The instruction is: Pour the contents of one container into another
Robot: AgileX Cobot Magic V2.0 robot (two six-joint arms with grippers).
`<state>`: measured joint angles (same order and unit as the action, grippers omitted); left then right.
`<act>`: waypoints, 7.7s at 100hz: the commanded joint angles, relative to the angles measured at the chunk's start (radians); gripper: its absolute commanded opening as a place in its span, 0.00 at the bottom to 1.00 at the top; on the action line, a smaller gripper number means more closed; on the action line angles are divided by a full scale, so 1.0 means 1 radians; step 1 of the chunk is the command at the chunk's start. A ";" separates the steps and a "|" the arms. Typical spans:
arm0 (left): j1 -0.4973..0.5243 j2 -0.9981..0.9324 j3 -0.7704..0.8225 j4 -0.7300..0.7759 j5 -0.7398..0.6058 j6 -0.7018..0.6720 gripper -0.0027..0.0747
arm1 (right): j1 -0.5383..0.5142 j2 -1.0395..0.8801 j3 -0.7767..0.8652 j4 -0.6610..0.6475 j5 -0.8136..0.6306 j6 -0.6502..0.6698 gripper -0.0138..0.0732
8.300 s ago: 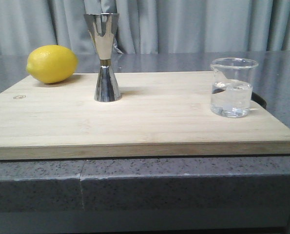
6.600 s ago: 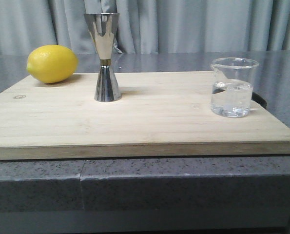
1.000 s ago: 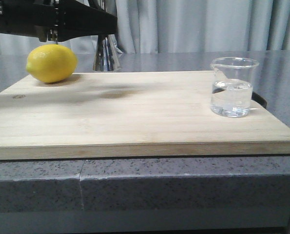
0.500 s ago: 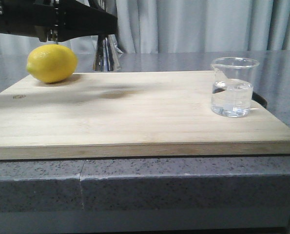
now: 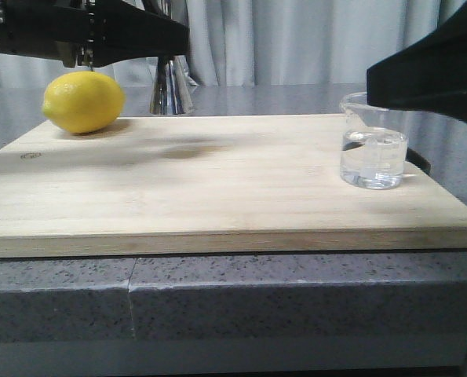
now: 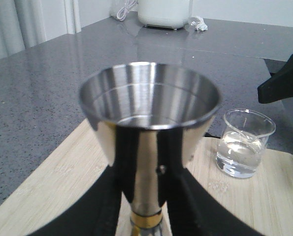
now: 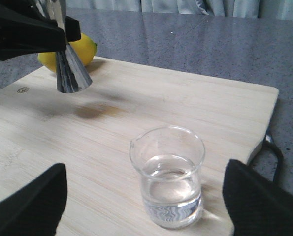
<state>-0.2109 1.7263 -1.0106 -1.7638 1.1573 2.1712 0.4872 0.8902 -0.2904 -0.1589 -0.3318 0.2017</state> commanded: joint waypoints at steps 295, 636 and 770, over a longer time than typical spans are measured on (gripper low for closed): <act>-0.007 -0.046 -0.030 -0.073 0.113 -0.002 0.28 | 0.263 0.682 -1.359 -0.285 0.944 -0.535 0.54; -0.007 -0.046 -0.030 -0.073 0.113 -0.002 0.28 | 0.260 0.610 -1.361 -0.344 0.906 -0.527 0.54; -0.007 -0.046 -0.030 -0.073 0.113 -0.002 0.28 | -0.068 0.336 -0.247 0.405 -0.285 -0.335 0.54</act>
<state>-0.2109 1.7263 -1.0106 -1.7601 1.1554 2.1712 0.4054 1.2004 -0.5233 0.2814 -0.4361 -0.1596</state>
